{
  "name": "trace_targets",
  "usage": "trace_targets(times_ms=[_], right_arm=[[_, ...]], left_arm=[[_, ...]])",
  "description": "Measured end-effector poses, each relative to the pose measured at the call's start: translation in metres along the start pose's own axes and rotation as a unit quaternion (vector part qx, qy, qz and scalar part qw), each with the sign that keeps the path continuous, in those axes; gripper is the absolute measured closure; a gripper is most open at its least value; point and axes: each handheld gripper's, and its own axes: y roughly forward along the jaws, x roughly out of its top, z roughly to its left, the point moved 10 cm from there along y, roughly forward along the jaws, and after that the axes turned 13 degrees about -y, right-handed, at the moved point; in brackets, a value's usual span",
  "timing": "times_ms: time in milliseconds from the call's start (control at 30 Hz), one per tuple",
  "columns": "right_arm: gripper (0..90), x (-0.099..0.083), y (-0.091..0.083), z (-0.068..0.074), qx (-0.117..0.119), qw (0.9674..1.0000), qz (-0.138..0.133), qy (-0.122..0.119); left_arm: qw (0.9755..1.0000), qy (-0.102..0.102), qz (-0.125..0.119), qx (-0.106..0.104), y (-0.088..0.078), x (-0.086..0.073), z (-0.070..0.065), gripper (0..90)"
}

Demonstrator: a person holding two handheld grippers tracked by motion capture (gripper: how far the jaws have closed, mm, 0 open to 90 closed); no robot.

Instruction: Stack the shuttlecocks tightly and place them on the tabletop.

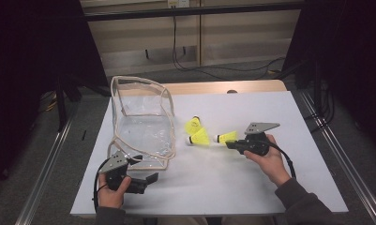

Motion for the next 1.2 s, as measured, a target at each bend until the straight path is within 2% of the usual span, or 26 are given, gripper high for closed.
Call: trace_targets(times_ms=[1200], right_arm=[[89.3,0.006,0.011,0.000,0.002,1.0000,0.005,-0.002]], left_arm=[[1.0000,0.001,-0.001,0.000,-0.003,-0.001,-0.001,2.9]])
